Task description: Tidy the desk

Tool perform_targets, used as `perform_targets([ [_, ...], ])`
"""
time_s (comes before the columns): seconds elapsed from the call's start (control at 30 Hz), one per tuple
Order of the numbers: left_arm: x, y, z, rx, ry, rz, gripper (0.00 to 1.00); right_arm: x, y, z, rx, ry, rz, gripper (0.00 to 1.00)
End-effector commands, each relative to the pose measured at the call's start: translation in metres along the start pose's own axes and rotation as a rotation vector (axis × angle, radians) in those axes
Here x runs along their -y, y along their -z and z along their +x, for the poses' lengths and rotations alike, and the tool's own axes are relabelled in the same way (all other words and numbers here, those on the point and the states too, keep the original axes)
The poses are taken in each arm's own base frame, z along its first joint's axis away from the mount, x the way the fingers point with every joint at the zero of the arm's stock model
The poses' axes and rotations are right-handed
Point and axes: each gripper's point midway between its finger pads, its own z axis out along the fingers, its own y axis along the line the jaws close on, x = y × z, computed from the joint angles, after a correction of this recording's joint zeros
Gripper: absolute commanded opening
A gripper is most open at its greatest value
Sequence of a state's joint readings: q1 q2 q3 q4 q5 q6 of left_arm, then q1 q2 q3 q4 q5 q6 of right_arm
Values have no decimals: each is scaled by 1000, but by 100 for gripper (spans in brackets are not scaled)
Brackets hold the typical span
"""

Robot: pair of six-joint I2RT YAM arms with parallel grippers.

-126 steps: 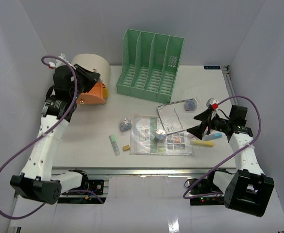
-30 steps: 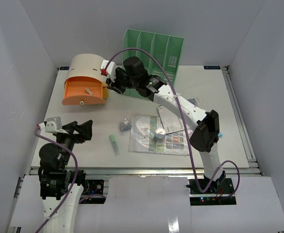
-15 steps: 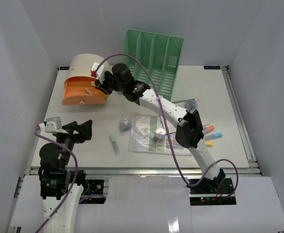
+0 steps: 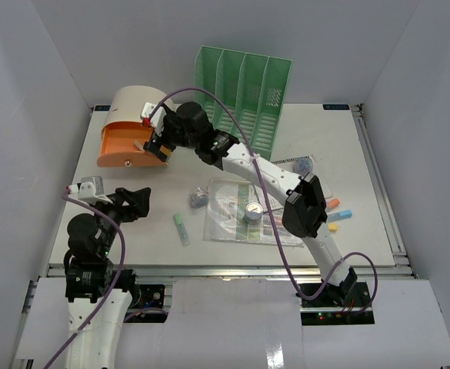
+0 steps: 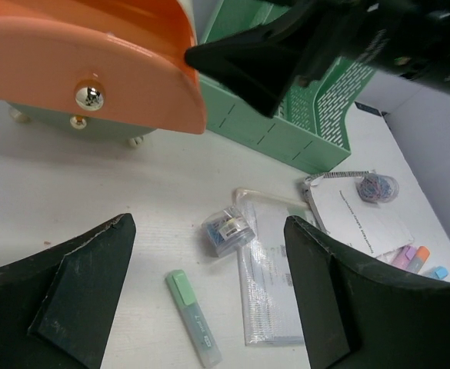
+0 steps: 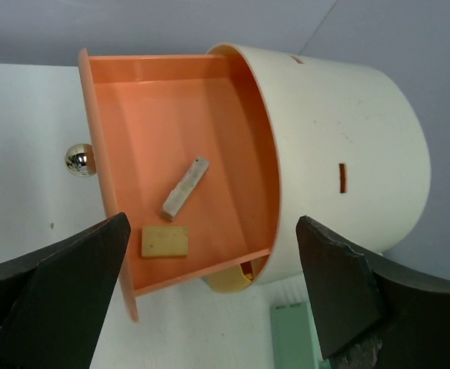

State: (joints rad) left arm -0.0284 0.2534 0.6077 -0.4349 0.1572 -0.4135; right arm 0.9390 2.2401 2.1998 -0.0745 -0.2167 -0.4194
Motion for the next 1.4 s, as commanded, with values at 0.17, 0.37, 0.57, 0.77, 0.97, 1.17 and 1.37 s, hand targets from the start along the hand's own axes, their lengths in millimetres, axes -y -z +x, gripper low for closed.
perform_targets([
  [0.17,-27,-39,62,-247,248,-144,32,25,118,-46,39,46,-102,97],
  [0.37,-62,-63,86,-299,421,-386,1,-37,203,6,42,-79,-418,74],
  [0.57,-92,-99,71,-237,544,-607,0,-101,277,81,-65,-205,-437,30],
  [0.77,-108,-135,42,-146,613,-705,17,-80,322,105,-50,-268,-277,30],
  [0.97,-102,-173,18,-133,595,-660,61,-76,352,133,3,-327,-179,31],
  [1.17,-93,-192,7,-137,569,-584,89,-64,368,150,8,-345,-107,32],
  [1.37,-102,-203,8,-157,559,-562,98,-62,375,156,11,-356,-93,33],
])
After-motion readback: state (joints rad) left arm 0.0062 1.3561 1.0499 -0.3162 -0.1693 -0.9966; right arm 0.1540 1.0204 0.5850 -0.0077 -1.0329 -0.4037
